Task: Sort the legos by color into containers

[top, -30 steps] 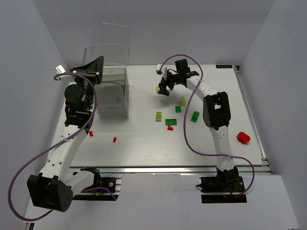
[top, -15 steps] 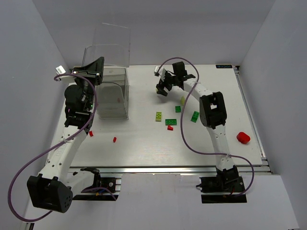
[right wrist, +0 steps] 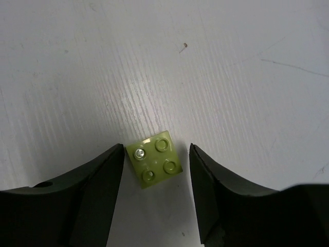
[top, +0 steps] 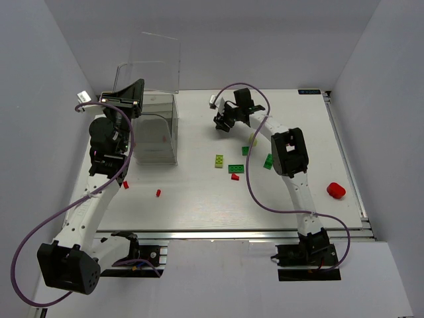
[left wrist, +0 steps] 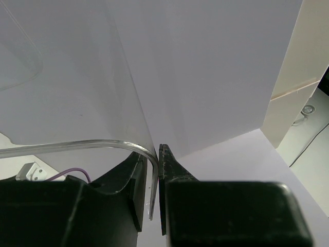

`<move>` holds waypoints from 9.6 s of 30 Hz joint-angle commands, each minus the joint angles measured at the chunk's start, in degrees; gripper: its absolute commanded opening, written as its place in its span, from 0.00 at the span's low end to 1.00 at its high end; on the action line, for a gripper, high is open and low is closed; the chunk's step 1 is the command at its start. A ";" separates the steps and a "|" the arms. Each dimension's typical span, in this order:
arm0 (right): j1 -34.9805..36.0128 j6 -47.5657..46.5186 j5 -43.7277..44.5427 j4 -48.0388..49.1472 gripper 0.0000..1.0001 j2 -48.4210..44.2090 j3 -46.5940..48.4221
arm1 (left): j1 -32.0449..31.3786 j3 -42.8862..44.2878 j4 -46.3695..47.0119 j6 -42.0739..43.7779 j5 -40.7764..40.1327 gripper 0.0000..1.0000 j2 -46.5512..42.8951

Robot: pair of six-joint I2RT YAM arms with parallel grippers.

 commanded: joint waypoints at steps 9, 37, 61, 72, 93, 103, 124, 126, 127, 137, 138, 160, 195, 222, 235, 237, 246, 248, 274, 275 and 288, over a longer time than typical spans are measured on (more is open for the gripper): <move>-0.75 -4.79 -3.80 -7.13 0.28 -1.98 -1.42 | 0.35 -0.84 1.03 -1.40 -0.27 0.18 -0.79; 9.88 46.22 -15.85 31.87 0.00 -13.41 0.33 | 0.35 -2.33 2.35 -2.63 -0.97 0.18 -1.93; 17.10 58.66 -4.59 38.57 0.34 -5.23 4.73 | 0.35 -1.98 1.03 -2.54 -1.15 0.18 -2.90; 16.22 59.45 -4.68 39.97 0.56 -6.72 3.15 | 0.35 -2.95 0.50 -2.54 -1.50 0.18 -3.95; 4.70 21.31 -40.28 19.95 0.66 -30.45 -29.20 | 0.35 -4.71 3.14 -3.77 -1.24 0.18 -3.51; 5.41 -4.79 -15.32 -13.44 0.88 -29.40 -24.10 | 0.35 -6.73 4.54 -4.65 -1.24 0.19 -3.51; 6.46 -8.84 -1.52 -16.11 0.89 -30.64 -35.26 | 0.35 -9.01 5.34 -5.53 -1.33 0.19 -4.13; 6.90 -7.61 -0.55 -15.49 0.89 -30.20 -35.00 | 0.35 -8.93 5.42 -5.53 -1.32 0.19 -3.95; 7.25 -7.17 -0.37 -15.22 0.89 -29.76 -34.83 | 0.35 -8.93 5.42 -5.53 -1.24 0.19 -3.95; 9.45 -4.00 2.79 -11.53 0.89 -26.94 -34.12 | 0.35 -9.01 5.42 -5.70 -1.24 0.19 -3.60; 9.97 -3.92 2.79 -11.27 0.89 -26.51 -33.95 | 0.35 -9.01 5.42 -5.62 -1.24 0.19 -3.69; 11.12 1.83 -12.40 -14.18 0.00 -25.37 -17.47 | 0.35 -8.84 6.39 -5.70 -1.06 0.19 -2.63; 20.00 55.15 1.74 39.89 0.49 -10.16 -7.49 | 0.35 -8.40 4.90 -5.70 -0.97 0.19 -3.25; 5.32 42.56 12.27 15.85 0.29 -23.78 -10.51 | 0.35 -10.33 7.27 -6.94 -0.89 0.19 -3.86; -0.74 36.50 40.04 -25.67 0.61 -26.68 -12.85 | 0.35 -12.18 9.38 -8.08 -0.01 0.19 -3.34; -1.62 36.95 42.41 -25.42 0.60 -27.55 -17.23 | 0.35 -12.27 9.73 -8.17 0.08 0.19 -3.25; -3.73 39.85 38.48 -28.40 0.57 -25.19 -21.47 | 0.35 -13.14 10.00 -8.52 0.43 0.19 -3.69; -4.08 39.94 36.72 -28.23 0.55 -23.87 -20.94 | 0.35 -13.06 9.73 -8.52 0.26 0.19 -3.86; -4.70 42.49 28.89 -26.65 0.58 -14.82 -11.80 | 0.35 -13.32 9.12 -8.43 0.26 0.19 -3.78; -4.70 42.67 29.42 -26.65 0.55 -14.55 -11.71 | 0.35 -13.23 9.03 -8.43 0.26 0.19 -3.78; -3.74 28.10 6.79 -9.25 0.00 -24.74 -18.30 | 0.35 -12.36 9.12 -8.43 0.61 0.19 -2.90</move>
